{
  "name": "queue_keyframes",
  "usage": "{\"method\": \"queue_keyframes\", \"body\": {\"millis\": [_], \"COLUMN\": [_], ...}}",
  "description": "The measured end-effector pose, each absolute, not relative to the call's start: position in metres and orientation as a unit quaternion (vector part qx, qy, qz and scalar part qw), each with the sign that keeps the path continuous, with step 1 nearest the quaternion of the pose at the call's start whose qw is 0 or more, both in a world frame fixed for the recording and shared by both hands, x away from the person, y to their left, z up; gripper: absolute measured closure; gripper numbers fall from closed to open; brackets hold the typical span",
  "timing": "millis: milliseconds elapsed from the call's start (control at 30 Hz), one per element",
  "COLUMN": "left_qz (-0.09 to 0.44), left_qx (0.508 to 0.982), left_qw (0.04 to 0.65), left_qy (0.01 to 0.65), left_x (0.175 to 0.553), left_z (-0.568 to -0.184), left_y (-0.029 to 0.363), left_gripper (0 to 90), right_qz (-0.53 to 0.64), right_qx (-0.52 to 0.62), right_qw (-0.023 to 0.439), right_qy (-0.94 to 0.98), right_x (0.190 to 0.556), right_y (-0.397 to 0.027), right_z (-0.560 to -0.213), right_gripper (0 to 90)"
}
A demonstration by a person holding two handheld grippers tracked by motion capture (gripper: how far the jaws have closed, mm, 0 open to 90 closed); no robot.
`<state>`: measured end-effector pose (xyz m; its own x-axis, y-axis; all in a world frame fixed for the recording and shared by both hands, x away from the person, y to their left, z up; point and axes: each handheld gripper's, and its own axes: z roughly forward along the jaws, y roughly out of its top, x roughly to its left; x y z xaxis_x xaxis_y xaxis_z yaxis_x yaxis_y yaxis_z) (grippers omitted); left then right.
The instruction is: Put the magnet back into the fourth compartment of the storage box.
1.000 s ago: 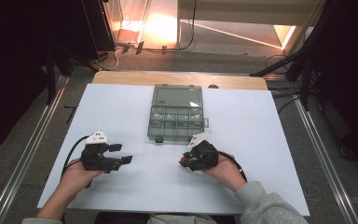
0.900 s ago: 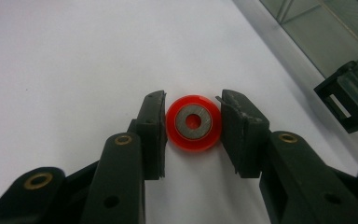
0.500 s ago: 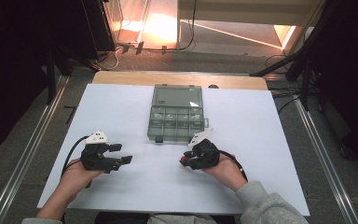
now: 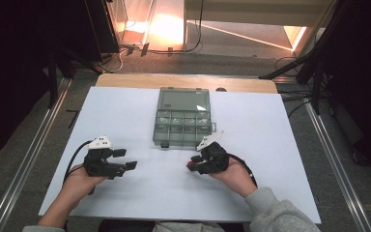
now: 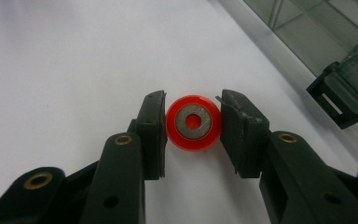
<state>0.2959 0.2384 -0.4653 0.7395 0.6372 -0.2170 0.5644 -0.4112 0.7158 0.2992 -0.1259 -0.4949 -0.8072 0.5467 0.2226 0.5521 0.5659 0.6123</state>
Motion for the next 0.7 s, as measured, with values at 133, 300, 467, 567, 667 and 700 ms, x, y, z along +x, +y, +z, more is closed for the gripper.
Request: {"method": "queue_keyframes", "body": {"millis": [133,300,467,567,667,700], "left_qz": [0.045,0.044,0.044,0.044,0.044,0.044], "left_qx": [0.839,0.839,0.839,0.839,0.839,0.839], "left_qw": [0.407,0.408,0.408,0.407,0.408,0.408], "left_qy": [0.358,0.358,0.357,0.357,0.357,0.357], "left_x": [0.296,0.296,0.296,0.296,0.296,0.296], "left_z": [-0.465,-0.465,-0.465,-0.465,-0.465,-0.465], "left_y": [0.238,0.238,0.238,0.238,0.238,0.238], "left_gripper": [28.6,28.6,28.6,28.6,28.6,28.6], "right_qz": [-0.352,-0.355,-0.359,-0.362,-0.364,-0.366], "right_qx": [-0.315,-0.315,-0.317,-0.319,-0.322,-0.323], "right_qw": [0.007,0.009,0.012,0.014,0.015,0.015], "right_qy": [-0.881,-0.88,-0.878,-0.875,-0.874,-0.873], "right_x": [0.3,0.3,0.3,0.3,0.3,0.3], "right_y": [-0.129,-0.13,-0.132,-0.134,-0.135,-0.136], "right_z": [-0.492,-0.49,-0.486,-0.484,-0.482,-0.482], "right_gripper": [63.1,63.1,63.2,63.2,63.1,63.1]}}
